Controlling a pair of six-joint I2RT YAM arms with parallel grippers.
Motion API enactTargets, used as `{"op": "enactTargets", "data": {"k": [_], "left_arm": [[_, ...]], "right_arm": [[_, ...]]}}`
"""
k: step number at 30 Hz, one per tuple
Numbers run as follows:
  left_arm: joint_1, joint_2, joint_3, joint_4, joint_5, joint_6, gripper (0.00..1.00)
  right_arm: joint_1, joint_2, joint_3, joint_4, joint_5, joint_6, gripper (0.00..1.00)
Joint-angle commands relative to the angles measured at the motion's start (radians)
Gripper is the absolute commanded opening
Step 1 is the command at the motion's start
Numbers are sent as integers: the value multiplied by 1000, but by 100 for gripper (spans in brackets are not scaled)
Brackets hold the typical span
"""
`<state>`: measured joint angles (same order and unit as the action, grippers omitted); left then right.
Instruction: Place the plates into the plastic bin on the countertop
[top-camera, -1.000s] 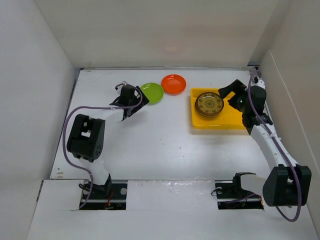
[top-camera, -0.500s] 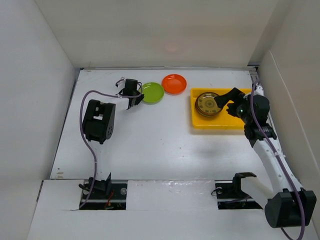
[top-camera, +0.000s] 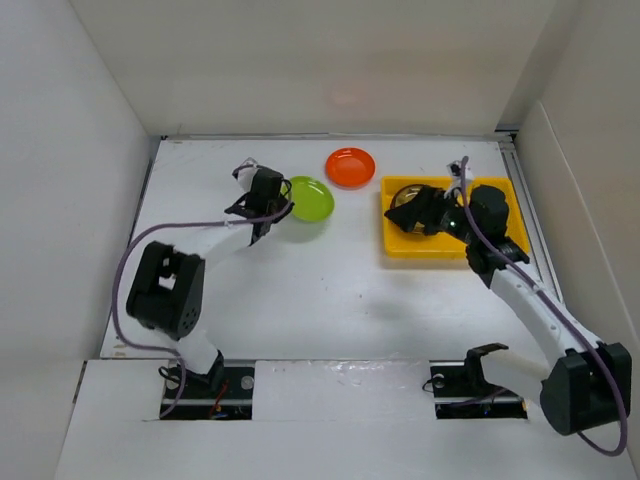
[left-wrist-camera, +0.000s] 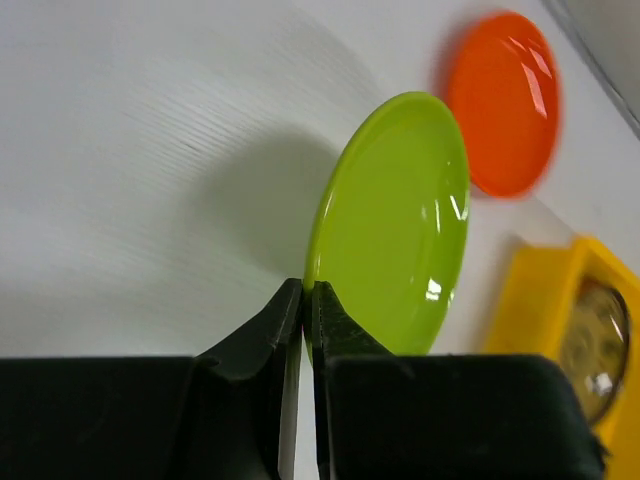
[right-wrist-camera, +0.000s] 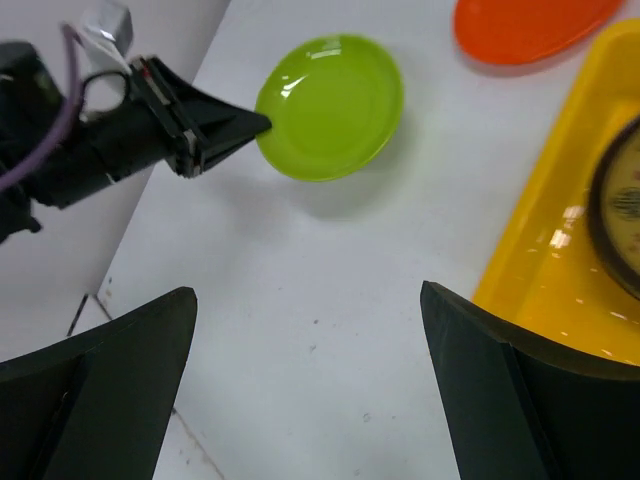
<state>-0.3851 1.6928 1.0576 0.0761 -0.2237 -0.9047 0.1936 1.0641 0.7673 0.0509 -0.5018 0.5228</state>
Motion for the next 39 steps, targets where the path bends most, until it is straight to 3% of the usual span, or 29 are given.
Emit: {"op": "enactTargets", "data": {"k": [1, 9, 15, 18, 19, 20, 21, 22, 24, 27, 30, 39], "left_arm": [[-78, -168, -45, 27, 68, 151, 0], [-78, -384, -234, 217, 499, 242, 0], [-78, -432, -243, 226, 598, 262, 0], [-78, -441, -243, 258, 630, 262, 0], [-78, -441, -243, 258, 630, 262, 0], [-78, -441, -243, 267, 642, 262, 0], [-78, -430, -243, 268, 643, 253, 0], [-78, -421, -243, 252, 606, 244, 30], [-78, -404, -229, 219, 549, 231, 99], [-78, -366, -220, 182, 397, 188, 100], [-78, -277, -176, 182, 333, 176, 100], [-78, 11, -76, 244, 373, 155, 100]], "right_arm": [[79, 77, 29, 141, -54, -43, 99], [161, 276, 104, 227, 5, -21, 99], [191, 356, 104, 300, 66, 12, 97], [201, 396, 104, 331, 66, 34, 90], [201, 396, 104, 331, 66, 46, 79], [201, 408, 104, 361, 46, 46, 33], [201, 408, 104, 362, 46, 58, 2], [201, 408, 92, 362, 64, 83, 0], [173, 390, 69, 362, 143, 106, 0], [91, 338, 18, 316, 305, 193, 0], [-7, 318, 1, 283, 406, 221, 0], [-201, 398, 21, 254, 347, 203, 0]]}}
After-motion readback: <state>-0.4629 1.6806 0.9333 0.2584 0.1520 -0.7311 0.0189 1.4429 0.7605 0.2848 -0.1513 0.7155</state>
